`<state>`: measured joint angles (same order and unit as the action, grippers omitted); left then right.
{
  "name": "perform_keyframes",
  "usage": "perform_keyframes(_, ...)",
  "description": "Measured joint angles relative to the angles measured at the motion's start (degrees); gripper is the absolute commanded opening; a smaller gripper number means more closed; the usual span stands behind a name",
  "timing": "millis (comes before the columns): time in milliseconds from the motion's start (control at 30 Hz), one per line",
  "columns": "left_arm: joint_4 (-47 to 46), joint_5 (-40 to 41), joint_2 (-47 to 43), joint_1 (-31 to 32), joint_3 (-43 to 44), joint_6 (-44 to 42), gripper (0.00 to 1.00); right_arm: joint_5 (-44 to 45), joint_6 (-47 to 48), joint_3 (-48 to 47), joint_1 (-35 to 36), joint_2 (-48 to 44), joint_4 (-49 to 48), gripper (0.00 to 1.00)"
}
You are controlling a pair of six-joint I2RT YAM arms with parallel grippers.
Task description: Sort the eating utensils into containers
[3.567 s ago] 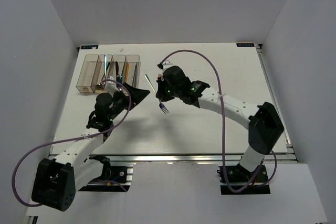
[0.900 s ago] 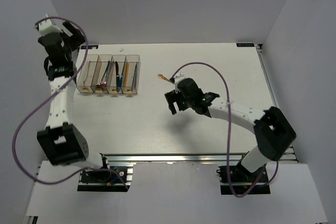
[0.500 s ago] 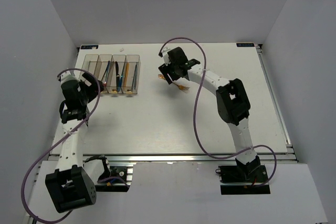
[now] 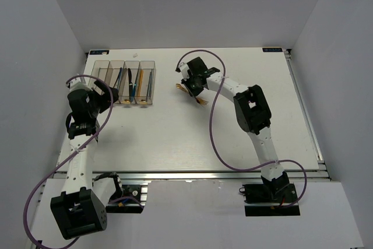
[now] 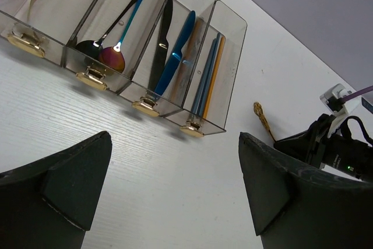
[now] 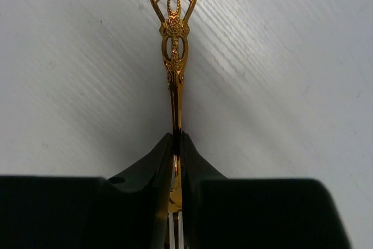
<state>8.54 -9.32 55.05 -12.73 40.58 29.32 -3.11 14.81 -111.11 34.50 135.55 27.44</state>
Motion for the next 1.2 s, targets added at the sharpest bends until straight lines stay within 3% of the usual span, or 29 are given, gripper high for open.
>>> perform_keyframes(67, 0.0, -0.3, 0.0, 0.0, 0.0, 0.0, 0.98, -1.0, -0.8, 2.0, -0.4, -1.2, -0.2, 0.13)
perform_keyframes(133, 0.0, -0.5, 0.0, 0.1, 0.0, 0.0, 0.98, -1.3, -1.5, 3.1, -0.8, -1.9, 0.0, 0.0)
perform_keyframes(300, -0.9, -2.4, 0.0, 0.1, -0.1, 0.5, 0.98, -0.8, -5.6, 7.6, -1.1, -4.5, -1.0, 0.0)
perform_keyframes(467, -12.2, -12.8, 1.3, 1.4, -4.9, 7.4, 0.98, -0.1, -14.9, 21.4, -1.0, -13.9, -3.7, 0.0)
perform_keyframes(600, -21.3, -15.8, 4.3, 8.7, -9.8, 14.8, 0.98, 1.9, -23.8, 32.5, 1.2, -25.3, -5.5, 0.0)
perform_keyframes(800, -32.4, -14.4, 8.1, 23.7, -10.4, 21.5, 0.98, 4.2, -34.9, 36.4, 10.0, -36.9, -12.1, 0.0)
perform_keyframes(933, -37.0, -12.7, 12.6, 26.7, -9.5, 23.9, 0.93, 3.9, -39.0, 37.9, 14.9, -40.8, -15.2, 0.0)
perform_keyframes(1200, -39.4, -10.6, 17.1, 27.9, -9.3, 26.1, 0.79, 2.5, -41.9, 37.9, 17.6, -43.7, -17.0, 0.0)
